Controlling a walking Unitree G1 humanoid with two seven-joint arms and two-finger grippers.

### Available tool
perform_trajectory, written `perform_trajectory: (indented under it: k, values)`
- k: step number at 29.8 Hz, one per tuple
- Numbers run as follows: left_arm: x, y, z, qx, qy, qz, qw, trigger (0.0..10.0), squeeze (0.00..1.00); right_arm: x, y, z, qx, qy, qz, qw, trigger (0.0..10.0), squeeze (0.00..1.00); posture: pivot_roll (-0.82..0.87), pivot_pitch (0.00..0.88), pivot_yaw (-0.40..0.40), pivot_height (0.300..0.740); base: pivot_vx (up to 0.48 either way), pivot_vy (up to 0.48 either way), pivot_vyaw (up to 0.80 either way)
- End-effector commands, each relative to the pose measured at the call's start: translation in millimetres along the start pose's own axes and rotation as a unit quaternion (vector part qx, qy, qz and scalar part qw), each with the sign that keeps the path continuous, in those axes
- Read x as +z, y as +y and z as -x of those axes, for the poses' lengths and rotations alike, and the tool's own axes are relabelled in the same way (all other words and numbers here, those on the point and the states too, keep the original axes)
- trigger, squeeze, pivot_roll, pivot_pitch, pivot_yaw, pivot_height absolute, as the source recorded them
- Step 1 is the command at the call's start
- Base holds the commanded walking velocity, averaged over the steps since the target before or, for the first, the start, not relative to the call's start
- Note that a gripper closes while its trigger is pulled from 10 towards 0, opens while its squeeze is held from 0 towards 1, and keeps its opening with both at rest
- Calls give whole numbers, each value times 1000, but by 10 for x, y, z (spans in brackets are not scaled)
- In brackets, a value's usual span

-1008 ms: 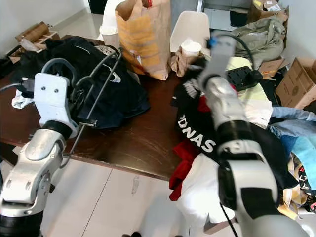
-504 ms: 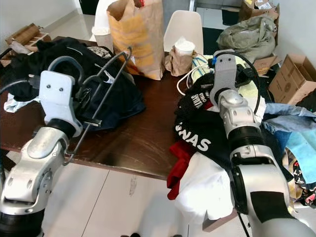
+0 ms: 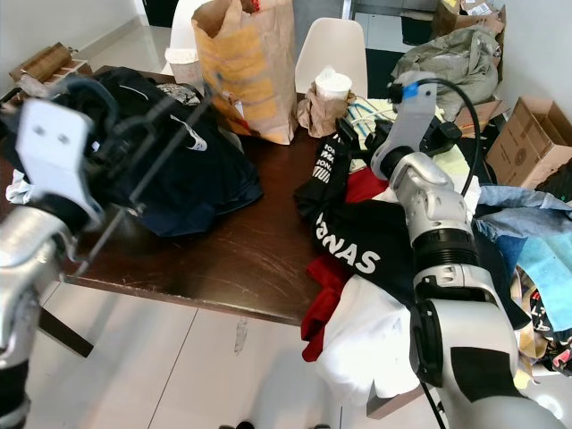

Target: Hang hanger

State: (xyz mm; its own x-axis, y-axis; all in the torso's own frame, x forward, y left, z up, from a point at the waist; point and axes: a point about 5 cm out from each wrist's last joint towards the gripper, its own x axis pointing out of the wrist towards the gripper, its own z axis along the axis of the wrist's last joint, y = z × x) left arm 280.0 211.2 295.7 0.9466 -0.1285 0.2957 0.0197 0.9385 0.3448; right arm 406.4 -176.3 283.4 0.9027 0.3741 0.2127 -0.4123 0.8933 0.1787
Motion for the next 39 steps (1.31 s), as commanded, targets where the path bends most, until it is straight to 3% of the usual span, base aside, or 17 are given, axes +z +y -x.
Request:
perform_trajectory:
  k: [1, 2, 3, 4, 6, 11, 14, 17, 19, 21, 22, 23, 25, 28, 29, 31, 39]
  values:
    - [42, 4, 12, -21, 2, -3, 1000, 10000, 0, 73, 35, -10, 18, -18, -13, 1000, 10000, 647, -20, 140, -34, 740, 0, 0, 0]
    - [59, -6, 22, -45, 9, -10, 999, 10000, 0, 113, 84, -8, 44, -32, -24, 998, 10000, 165, -11, 142, -38, 740, 0, 0, 0]
    - [59, -6, 22, -45, 9, -10, 999, 10000, 0, 113, 84, -8, 44, -32, -24, 998, 10000, 165, -11, 142, -38, 740, 0, 0, 0]
    - [90, -12, 43, -71, 13, -6, 997, 10000, 0, 153, 146, 2, 78, -45, -37, 995, 10000, 0, -9, 144, -41, 740, 0, 0, 0]
    - [90, -12, 43, -71, 13, -6, 997, 10000, 0, 153, 146, 2, 78, -45, -37, 995, 10000, 0, -9, 144, -41, 740, 0, 0, 0]
    - [176, -35, 238, -220, 39, 18, 974, 10000, 0, 224, 429, 100, 232, -65, -33, 970, 10000, 0, -2, 141, -36, 740, 0, 0, 0]
    - [143, -79, 403, -314, 80, -14, 946, 10000, 0, 235, 594, 257, 346, -65, -23, 936, 10000, 0, 3, 141, -42, 740, 0, 0, 0]
    - [143, -79, 403, -314, 80, -14, 946, 10000, 0, 235, 594, 257, 346, -65, -23, 936, 10000, 0, 3, 141, -42, 740, 0, 0, 0]
    - [192, -68, 507, -371, 84, -8, 925, 10000, 0, 221, 727, 541, 473, -39, -4, 880, 10000, 0, -2, 140, -42, 740, 0, 0, 0]
    - [192, -68, 507, -371, 84, -8, 925, 10000, 0, 221, 727, 541, 473, -39, -4, 880, 10000, 0, -2, 140, -42, 740, 0, 0, 0]
    - [211, -62, 536, -387, 82, -2, 919, 10000, 0, 211, 764, 631, 508, -27, 1, 861, 10000, 0, -2, 140, -40, 740, 0, 0, 0]
    - [211, -62, 536, -387, 82, -2, 919, 10000, 0, 211, 764, 631, 508, -27, 1, 861, 10000, 0, -2, 140, -40, 740, 0, 0, 0]
    - [265, -19, 634, -463, 87, 6, 882, 10000, 0, 312, 908, 825, 604, 2, 40, 796, 10000, 0, 3, 138, -35, 740, 0, 0, 0]
    - [320, 19, 667, -503, 87, 5, 860, 10000, 0, 325, 1010, 933, 655, 33, 73, 751, 10000, 0, 4, 138, -34, 740, 0, 0, 0]
    - [320, 19, 667, -503, 87, 5, 860, 10000, 0, 325, 1010, 933, 655, 33, 73, 751, 10000, 0, 4, 138, -34, 740, 0, 0, 0]
    - [382, 26, 678, -525, 85, 4, 847, 10000, 0, 253, 1096, 995, 680, 70, 110, 722, 10000, 0, 3, 135, -35, 740, 0, 0, 0]
    - [386, -61, 696, -570, 95, -6, 816, 10000, 0, 98, 1284, 1005, 687, 111, 194, 692, 10000, 0, 4, 136, -37, 740, 0, 0, 0]
